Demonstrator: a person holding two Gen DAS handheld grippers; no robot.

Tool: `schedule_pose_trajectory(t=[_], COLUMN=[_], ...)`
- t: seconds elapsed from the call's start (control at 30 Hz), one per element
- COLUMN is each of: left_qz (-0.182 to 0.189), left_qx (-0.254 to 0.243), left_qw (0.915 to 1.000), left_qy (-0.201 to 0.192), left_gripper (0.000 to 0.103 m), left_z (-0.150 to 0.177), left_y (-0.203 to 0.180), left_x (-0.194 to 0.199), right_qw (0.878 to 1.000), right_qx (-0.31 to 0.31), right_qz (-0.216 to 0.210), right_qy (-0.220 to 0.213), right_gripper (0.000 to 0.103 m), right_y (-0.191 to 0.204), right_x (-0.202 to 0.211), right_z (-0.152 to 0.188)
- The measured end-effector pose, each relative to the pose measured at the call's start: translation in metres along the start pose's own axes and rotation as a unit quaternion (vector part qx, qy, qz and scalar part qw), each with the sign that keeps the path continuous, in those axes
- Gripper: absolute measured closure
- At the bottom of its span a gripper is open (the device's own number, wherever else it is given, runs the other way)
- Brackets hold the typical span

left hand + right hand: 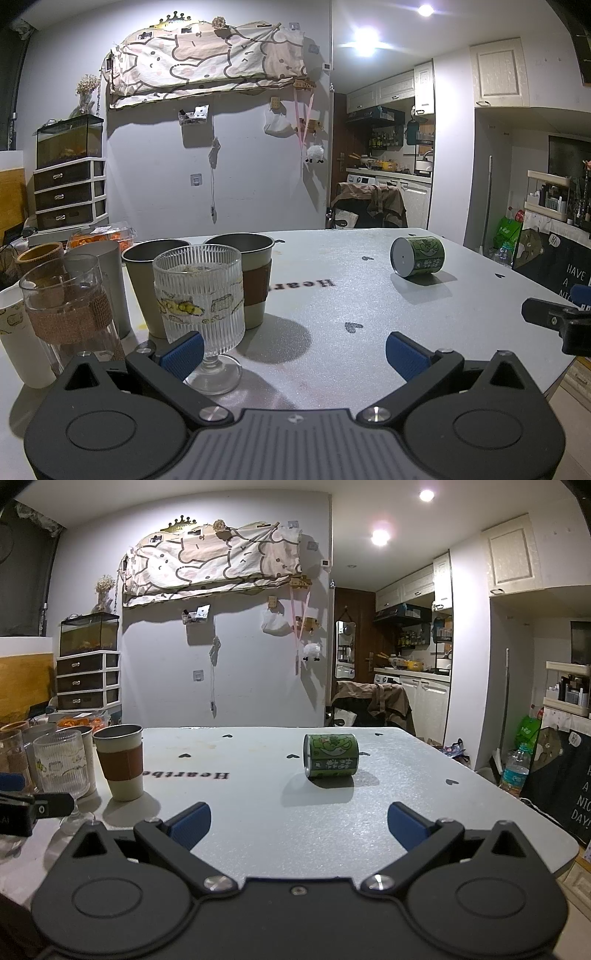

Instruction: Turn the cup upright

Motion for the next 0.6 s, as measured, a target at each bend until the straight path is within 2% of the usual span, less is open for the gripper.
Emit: schedule_pose_trajectory(t=[0.6], left_qz=[0.0], left_qx=[0.0], left_qw=[1.0], left_qy=[0.0], left_gripper=[0.0], left_z=[0.0001], left_y=[0.0001], left_x=[-0.0001], right_qw=[1.0], right_qx=[0.001], right_qz=[-0.001], right_qy=[0.0], right_gripper=[0.0], right_y=[0.0056], right_x=[0.0018], right_z=[0.0034])
Point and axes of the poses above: each gripper's, at about its wrist camera, not at the fingertips, and x roughly against the way its jaws point, y to its left, z to its underside, the point moved 1 cm from there along -x, roughly the way its jaws point, and after that the axes turned 11 degrees about z, right-handed, at the moved point
